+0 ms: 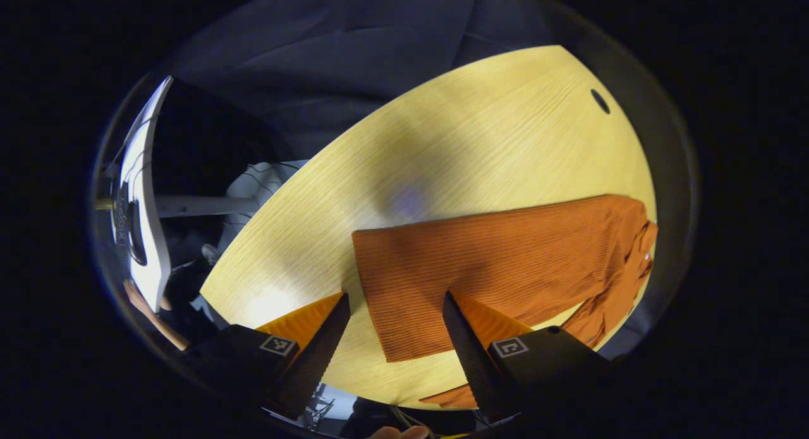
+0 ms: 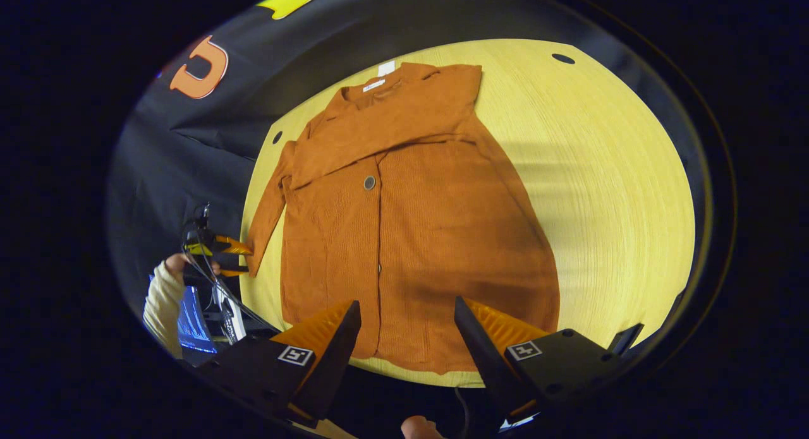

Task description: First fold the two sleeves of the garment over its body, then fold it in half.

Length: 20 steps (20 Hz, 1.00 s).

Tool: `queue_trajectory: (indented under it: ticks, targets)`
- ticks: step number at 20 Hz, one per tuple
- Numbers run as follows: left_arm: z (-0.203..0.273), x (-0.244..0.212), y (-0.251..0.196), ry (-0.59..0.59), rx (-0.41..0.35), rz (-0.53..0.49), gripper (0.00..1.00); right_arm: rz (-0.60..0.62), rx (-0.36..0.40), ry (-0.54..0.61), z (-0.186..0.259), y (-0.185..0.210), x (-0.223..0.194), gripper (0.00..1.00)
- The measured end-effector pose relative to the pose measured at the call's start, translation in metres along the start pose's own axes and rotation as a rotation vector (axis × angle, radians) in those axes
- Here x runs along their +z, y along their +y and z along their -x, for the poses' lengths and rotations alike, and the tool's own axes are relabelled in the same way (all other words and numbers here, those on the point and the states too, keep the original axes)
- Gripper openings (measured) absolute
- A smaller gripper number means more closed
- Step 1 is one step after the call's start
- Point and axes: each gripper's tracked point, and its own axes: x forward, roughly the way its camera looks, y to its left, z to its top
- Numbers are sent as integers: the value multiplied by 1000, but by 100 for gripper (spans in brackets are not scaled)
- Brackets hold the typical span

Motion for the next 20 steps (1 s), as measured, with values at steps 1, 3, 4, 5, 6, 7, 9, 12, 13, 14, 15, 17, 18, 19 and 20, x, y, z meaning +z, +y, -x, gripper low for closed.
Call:
queue_trajectory:
  ticks: [1, 3, 4, 5, 6, 7, 9, 12, 13, 14, 15, 17, 18, 19, 20]
  targets:
    - [-6, 2, -7, 5, 2, -14, 83, -3, 1, 5, -2, -2, -7, 95]
    - [-5, 0, -14, 11, 9, -1, 73, -13, 24, 20, -3, -2, -19, 95]
    - [-6, -1, -14, 11, 13, 0, 56, -19, 31, 21, -3, -4, -22, 95]
    - [-6, 0, -14, 5, 14, 5, 63, -26, 28, 22, -3, -8, -25, 95]
    - [-8, -1, -15, -3, 8, 14, 61, -34, 28, 19, -4, -12, -26, 95]
    - [-6, 0, -18, -11, 2, 3, 54, -47, 31, 14, -5, -16, -28, 95]
    - [-6, 1, -18, -23, -4, -35, 49, -69, 36, 2, -6, -24, -29, 95]
    - [-4, 2, -26, -41, -42, -14, 36, -113, -2, -18, -1, -44, -29, 95]
    - [-4, 2, -26, -43, -52, -16, 10, -142, -7, -20, 1, -48, -31, 95]
    - [-4, 2, -23, -37, -59, -21, 7, -164, -5, -21, 2, -51, -33, 95]
    - [-4, 0, -24, -28, -69, -15, 6, -174, -13, -16, 3, -57, -36, 95]
    - [1, -4, -31, -27, -73, -21, 4, -178, -40, -3, 4, -71, -44, 96]
    - [7, -3, -33, -43, -68, -37, 4, -181, -43, -1, 5, -76, -46, 96]
    - [12, -1, -37, -54, -65, -56, 3, -183, -43, 2, 4, -79, -47, 96]
    - [20, -1, -43, -68, -60, -64, 3, -181, -38, 0, 3, -82, -49, 96]
